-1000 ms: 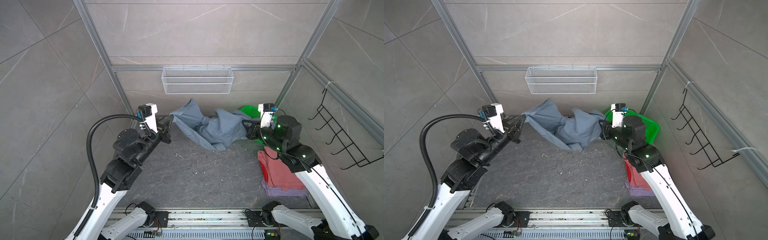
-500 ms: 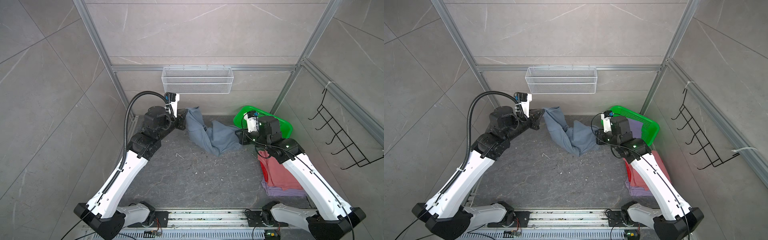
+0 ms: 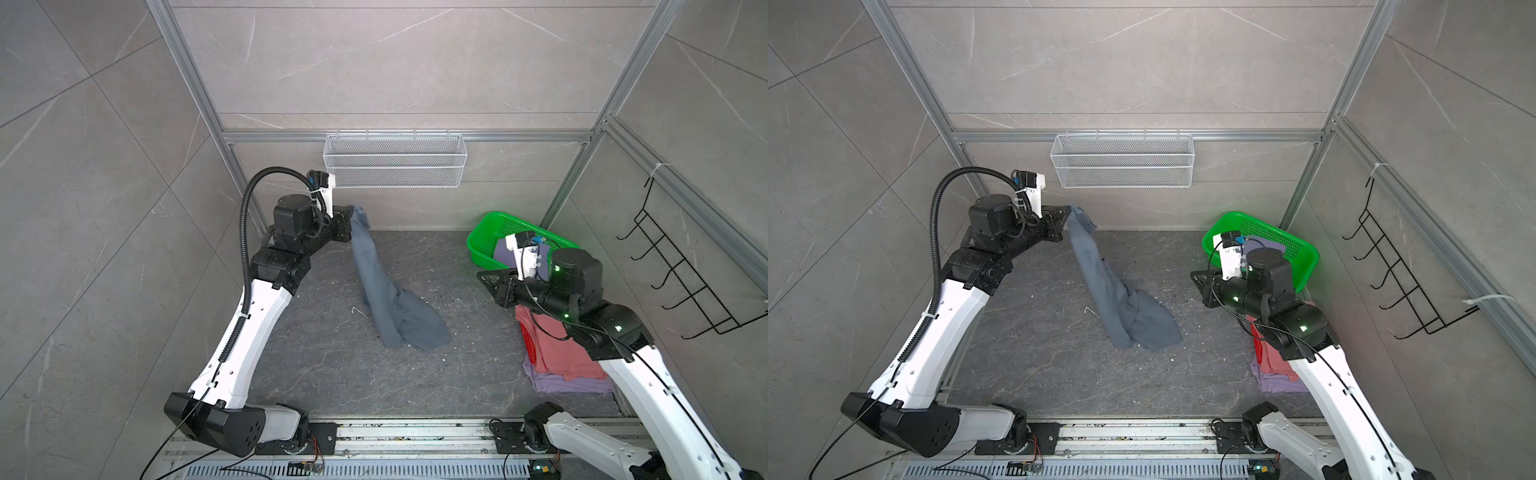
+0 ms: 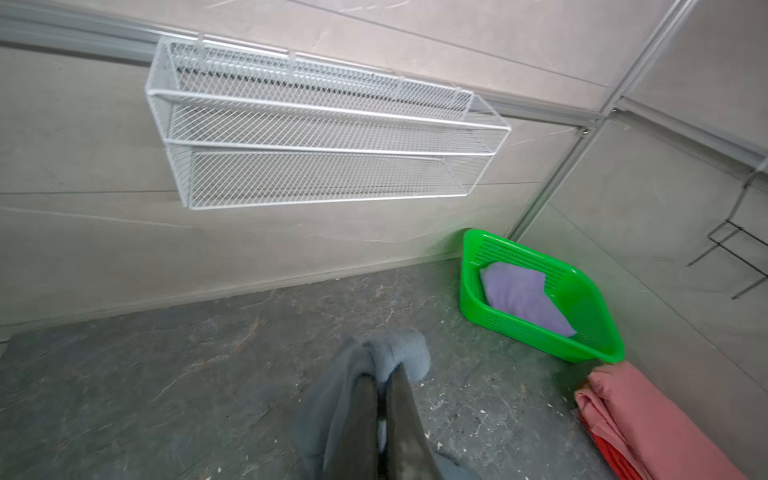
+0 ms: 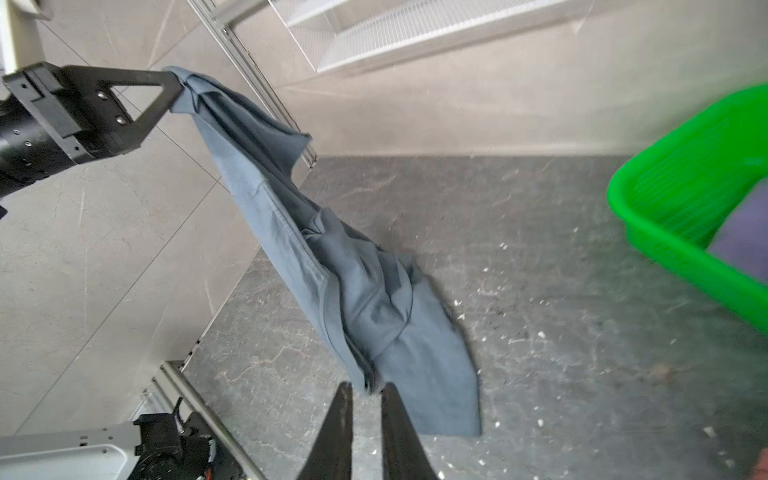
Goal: Fold and stack the t-shirts
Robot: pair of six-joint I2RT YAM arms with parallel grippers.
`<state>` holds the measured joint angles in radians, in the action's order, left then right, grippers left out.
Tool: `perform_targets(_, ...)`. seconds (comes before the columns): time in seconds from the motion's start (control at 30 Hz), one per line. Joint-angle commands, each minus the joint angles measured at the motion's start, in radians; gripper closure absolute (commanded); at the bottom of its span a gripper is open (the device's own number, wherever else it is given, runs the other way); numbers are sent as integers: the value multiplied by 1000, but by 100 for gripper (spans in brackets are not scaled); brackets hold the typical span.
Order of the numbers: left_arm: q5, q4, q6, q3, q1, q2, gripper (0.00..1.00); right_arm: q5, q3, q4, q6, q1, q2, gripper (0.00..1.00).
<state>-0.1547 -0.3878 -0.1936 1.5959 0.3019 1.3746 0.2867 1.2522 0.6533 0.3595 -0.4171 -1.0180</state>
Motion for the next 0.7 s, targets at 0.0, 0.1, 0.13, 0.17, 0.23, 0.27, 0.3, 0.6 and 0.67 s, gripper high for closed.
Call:
perform_targets(0.0, 66, -42, 57, -3, -28, 28, 100, 19, -91, -84, 65, -5, -55, 65)
perform_targets(0.1, 154, -101, 68, -19, -70, 71, 88, -6, -145, -140, 98, -5, -95, 55)
perform_targets(0.13, 218, -125, 68, -20, -76, 91, 63, -20, -163, -170, 113, -5, -117, 51)
perform_targets(0.17, 286, -146, 70, -22, -76, 105, 44, -31, -179, -195, 124, -5, -135, 50)
perform_targets(0.23, 391, -188, 66, -41, -76, 118, 16, -64, -202, -238, 147, -9, -187, 47)
perform_targets(0.27, 415, -202, 49, -58, -76, 112, 13, -77, -212, -255, 154, -13, -204, 47)
perform_targets(0.3, 420, -207, 30, -96, -76, 88, 11, -90, -230, -286, 161, -22, -229, 46)
perform_targets(0.6, 272, -247, -378, -597, 0, -262, 11, -196, -294, -388, 214, -121, -416, 42)
perform_targets(0.67, 289, -266, -456, -702, 61, -323, 11, -228, -322, -411, 234, -143, -443, 41)
